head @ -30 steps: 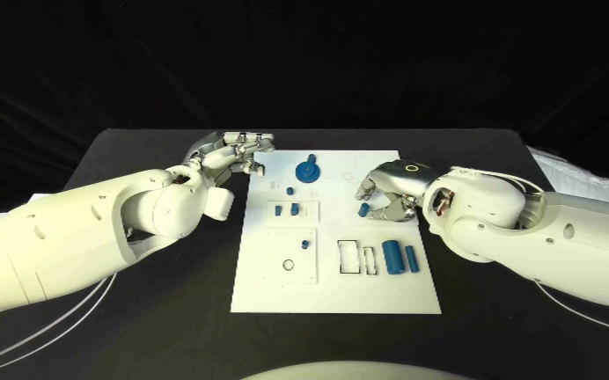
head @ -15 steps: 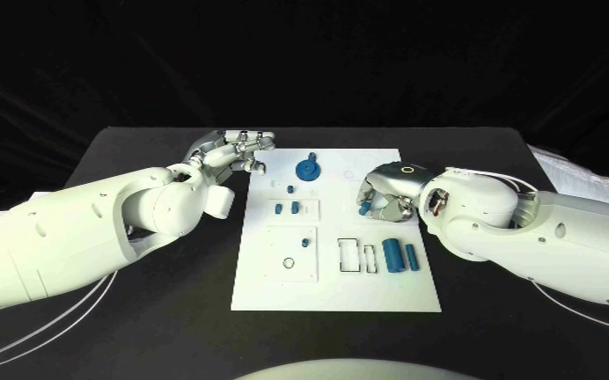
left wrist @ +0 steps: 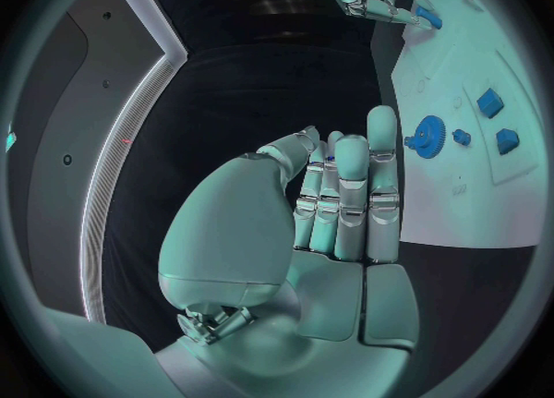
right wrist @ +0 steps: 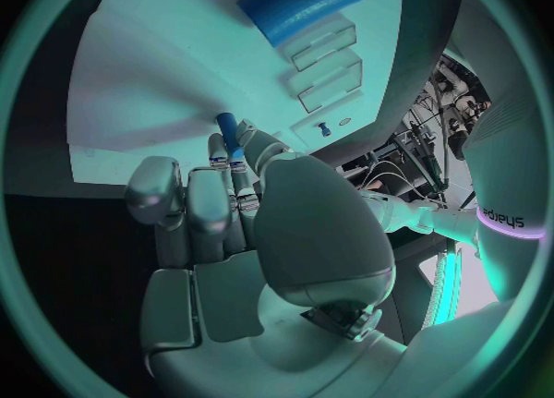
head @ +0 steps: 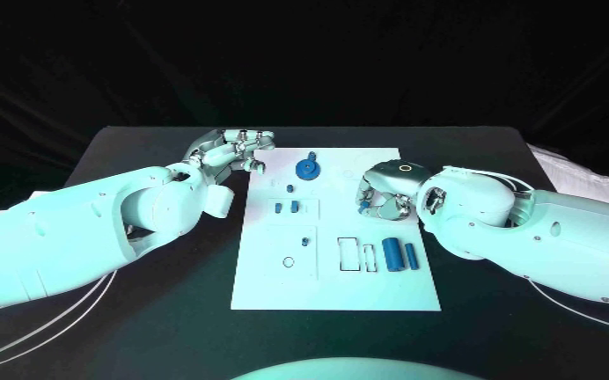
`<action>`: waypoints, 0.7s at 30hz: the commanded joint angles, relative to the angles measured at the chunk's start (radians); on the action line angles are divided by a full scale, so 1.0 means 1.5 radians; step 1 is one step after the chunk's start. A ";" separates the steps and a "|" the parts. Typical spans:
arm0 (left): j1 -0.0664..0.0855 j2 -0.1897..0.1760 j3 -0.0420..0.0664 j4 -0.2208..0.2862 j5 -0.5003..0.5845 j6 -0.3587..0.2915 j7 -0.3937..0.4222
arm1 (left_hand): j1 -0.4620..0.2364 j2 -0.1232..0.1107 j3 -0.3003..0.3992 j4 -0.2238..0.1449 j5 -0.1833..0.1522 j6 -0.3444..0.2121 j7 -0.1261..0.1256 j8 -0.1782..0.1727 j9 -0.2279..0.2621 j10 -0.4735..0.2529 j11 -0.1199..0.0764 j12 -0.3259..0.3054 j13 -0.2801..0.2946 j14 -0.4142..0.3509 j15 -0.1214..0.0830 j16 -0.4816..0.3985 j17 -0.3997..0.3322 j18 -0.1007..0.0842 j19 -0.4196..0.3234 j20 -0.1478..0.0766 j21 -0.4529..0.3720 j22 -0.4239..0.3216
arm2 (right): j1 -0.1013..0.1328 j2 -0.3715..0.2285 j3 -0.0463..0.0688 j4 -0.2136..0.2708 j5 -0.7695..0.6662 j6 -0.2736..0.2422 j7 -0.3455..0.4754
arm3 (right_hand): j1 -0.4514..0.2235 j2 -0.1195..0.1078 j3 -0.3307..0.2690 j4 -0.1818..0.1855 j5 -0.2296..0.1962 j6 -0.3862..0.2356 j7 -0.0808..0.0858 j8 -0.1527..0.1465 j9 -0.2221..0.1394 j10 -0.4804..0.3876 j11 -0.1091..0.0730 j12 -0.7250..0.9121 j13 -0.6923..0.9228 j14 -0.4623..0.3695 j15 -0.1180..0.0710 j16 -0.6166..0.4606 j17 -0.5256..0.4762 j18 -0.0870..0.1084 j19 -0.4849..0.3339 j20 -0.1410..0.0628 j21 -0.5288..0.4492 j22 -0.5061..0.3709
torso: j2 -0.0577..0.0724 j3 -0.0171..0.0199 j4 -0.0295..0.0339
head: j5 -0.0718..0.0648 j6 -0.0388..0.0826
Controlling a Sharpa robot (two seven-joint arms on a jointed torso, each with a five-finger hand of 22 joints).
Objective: Assemble the parts on the task board
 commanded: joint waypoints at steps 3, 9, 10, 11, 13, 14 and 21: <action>0.000 0.001 0.000 0.000 -0.002 0.013 0.002 | 0.007 0.000 0.000 -0.004 0.003 -0.005 0.001 0.003 -0.001 -0.004 0.001 0.002 0.001 -0.003 0.000 -0.004 -0.001 0.013 0.000 -0.001 -0.004 -0.001 | 0.000 -0.005 0.001 0.013 -0.009 -0.064 -0.005 | 0.008 0.016 0.011 -0.001 -0.007 0.010 -0.002 0.006 0.006 0.014 -0.002 0.004 0.002 0.019 -0.005 0.005 0.001 -0.009 0.007 0.000 0.007 0.008 | 0.000 -0.0003 0.0003 | -0.001 0.001; -0.001 0.001 0.000 -0.001 -0.002 0.013 0.002 | 0.007 0.000 0.000 -0.004 0.003 -0.005 0.001 0.003 -0.001 -0.004 0.001 0.002 0.001 -0.003 0.000 -0.004 -0.001 0.013 0.000 -0.001 -0.004 -0.001 | 0.010 -0.029 0.006 0.054 0.019 -0.097 0.000 | 0.010 0.014 0.017 -0.003 -0.007 0.012 -0.001 0.006 0.006 0.018 -0.003 0.002 0.002 0.020 -0.005 0.009 0.005 -0.011 0.012 -0.001 0.013 0.018 | -0.001 -0.0009 -0.0004 | -0.001 0.003; -0.001 0.001 0.000 -0.001 -0.002 0.013 0.002 | 0.007 0.000 0.000 -0.004 0.003 -0.005 0.001 0.003 -0.001 -0.004 0.001 0.003 0.001 -0.002 0.000 -0.004 0.000 0.013 0.000 -0.001 -0.004 -0.001 | 0.011 -0.031 0.007 0.062 0.025 -0.102 0.002 | 0.011 0.014 0.018 -0.003 -0.006 0.012 -0.001 0.006 0.007 0.019 -0.003 0.001 0.002 0.020 -0.006 0.010 0.007 -0.011 0.014 -0.001 0.015 0.020 | -0.001 -0.0011 -0.0007 | -0.002 0.004; -0.001 0.001 0.000 -0.001 -0.002 0.014 0.002 | 0.007 0.001 0.000 -0.004 0.003 -0.005 0.001 0.003 -0.001 -0.004 0.001 0.003 0.000 -0.002 0.000 -0.003 0.002 0.013 0.000 -0.001 -0.004 -0.001 | 0.012 -0.034 0.009 0.073 0.033 -0.106 0.004 | 0.011 0.013 0.019 -0.004 -0.006 0.012 -0.001 0.006 0.007 0.019 -0.003 0.001 0.002 0.020 -0.006 0.011 0.008 -0.012 0.015 -0.002 0.017 0.022 | 0.000 -0.0013 -0.0003 | -0.002 0.004; -0.001 0.002 0.000 -0.001 -0.002 0.014 0.002 | 0.007 0.001 0.000 -0.004 0.003 -0.005 0.001 0.003 -0.001 -0.004 0.001 0.003 0.000 -0.002 0.000 -0.003 0.002 0.013 0.000 -0.001 -0.004 -0.001 | 0.013 -0.034 0.009 0.084 0.044 -0.109 0.008 | 0.011 0.013 0.020 -0.004 -0.006 0.012 -0.001 0.006 0.007 0.020 -0.003 0.000 0.002 0.020 -0.006 0.012 0.008 -0.012 0.015 -0.002 0.017 0.023 | -0.001 -0.0011 0.0001 | 0.000 0.003; -0.001 0.002 0.000 -0.001 -0.002 0.014 0.003 | 0.007 0.001 0.000 -0.004 0.003 -0.005 0.001 0.003 -0.001 -0.004 0.001 0.003 0.000 -0.002 0.000 -0.003 0.002 0.013 0.000 -0.001 -0.004 -0.001 | 0.013 -0.032 0.010 0.089 0.050 -0.108 0.010 | 0.012 0.012 0.020 -0.005 -0.005 0.012 -0.001 0.006 0.007 0.020 -0.003 0.000 0.002 0.021 -0.006 0.012 0.008 -0.012 0.015 -0.002 0.017 0.023 | -0.001 -0.0009 0.0004 | 0.001 0.003; -0.001 0.004 0.000 -0.002 -0.002 0.015 0.003 | 0.008 0.001 0.000 -0.004 0.003 -0.005 0.001 0.003 -0.001 -0.004 0.001 0.003 0.000 -0.003 0.000 -0.004 -0.001 0.013 0.000 -0.001 -0.004 -0.001 | 0.000 0.004 0.010 0.110 0.082 -0.098 0.028 | 0.013 0.010 0.025 -0.007 -0.004 0.011 0.001 0.005 0.007 0.020 -0.002 -0.003 0.002 0.020 -0.005 0.012 0.007 -0.012 0.014 -0.002 0.018 0.023 | 0.000 -0.0010 0.0001 | 0.005 0.004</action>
